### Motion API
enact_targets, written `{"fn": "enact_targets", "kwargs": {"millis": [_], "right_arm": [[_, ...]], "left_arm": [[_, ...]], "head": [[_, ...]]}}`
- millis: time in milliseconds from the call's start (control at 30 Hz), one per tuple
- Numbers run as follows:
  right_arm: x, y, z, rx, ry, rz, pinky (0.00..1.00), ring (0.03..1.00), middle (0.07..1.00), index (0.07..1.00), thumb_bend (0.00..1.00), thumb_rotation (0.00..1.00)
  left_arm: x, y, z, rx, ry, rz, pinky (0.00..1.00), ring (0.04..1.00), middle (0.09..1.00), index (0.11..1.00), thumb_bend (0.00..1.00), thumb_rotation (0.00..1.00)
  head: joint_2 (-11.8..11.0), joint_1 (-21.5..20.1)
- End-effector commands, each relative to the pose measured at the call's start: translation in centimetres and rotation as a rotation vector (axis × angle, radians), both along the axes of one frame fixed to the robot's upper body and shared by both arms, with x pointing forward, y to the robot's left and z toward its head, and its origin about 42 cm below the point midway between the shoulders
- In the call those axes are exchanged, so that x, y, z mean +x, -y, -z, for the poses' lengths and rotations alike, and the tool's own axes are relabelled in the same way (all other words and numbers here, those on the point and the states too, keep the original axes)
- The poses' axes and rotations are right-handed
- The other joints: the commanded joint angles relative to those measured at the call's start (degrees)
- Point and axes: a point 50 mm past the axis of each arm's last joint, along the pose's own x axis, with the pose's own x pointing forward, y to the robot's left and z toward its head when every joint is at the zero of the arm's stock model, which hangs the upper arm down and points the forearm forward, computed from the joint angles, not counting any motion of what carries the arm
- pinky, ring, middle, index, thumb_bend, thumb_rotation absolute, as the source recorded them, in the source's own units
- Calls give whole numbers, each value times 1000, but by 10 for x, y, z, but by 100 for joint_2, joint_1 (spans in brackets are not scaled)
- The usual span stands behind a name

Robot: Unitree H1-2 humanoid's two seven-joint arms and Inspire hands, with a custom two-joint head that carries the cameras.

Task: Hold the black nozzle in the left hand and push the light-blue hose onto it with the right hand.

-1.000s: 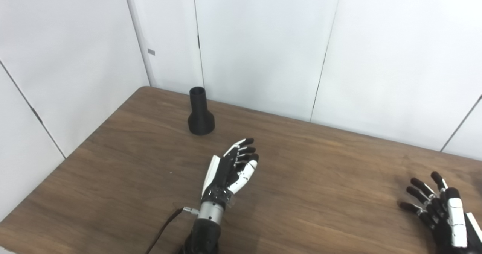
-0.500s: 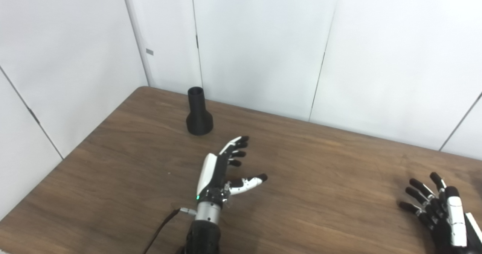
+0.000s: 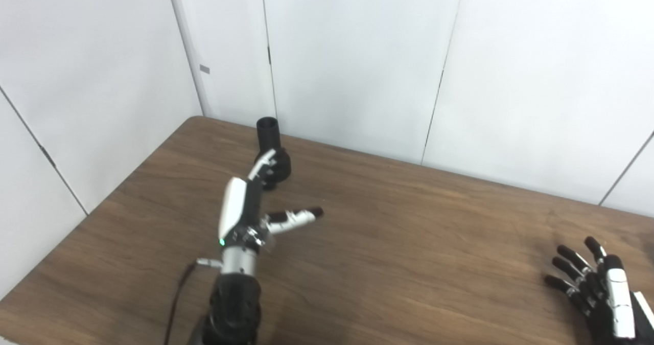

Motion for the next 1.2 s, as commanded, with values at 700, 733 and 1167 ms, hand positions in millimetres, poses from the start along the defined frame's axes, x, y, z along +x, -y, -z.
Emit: {"fn": "enact_targets", "kwargs": {"millis": [700, 733, 1167], "right_arm": [[-8, -2, -6, -40, 16, 3, 766, 866, 873, 1000, 303, 1000], [-8, -1, -6, -44, 17, 3, 769, 868, 872, 1000, 303, 1000], [-11, -2, -9, -58, 21, -6, 763, 871, 880, 1000, 293, 1000]], "left_arm": [[47, -77, -45, 241, -6, -183, 763, 872, 899, 996, 994, 198], [50, -78, -45, 248, -22, -181, 752, 884, 913, 987, 998, 206], [96, -101, -34, 247, -252, -139, 705, 854, 908, 952, 1000, 253]], "head": [[103, 1], [103, 1], [169, 30]]}}
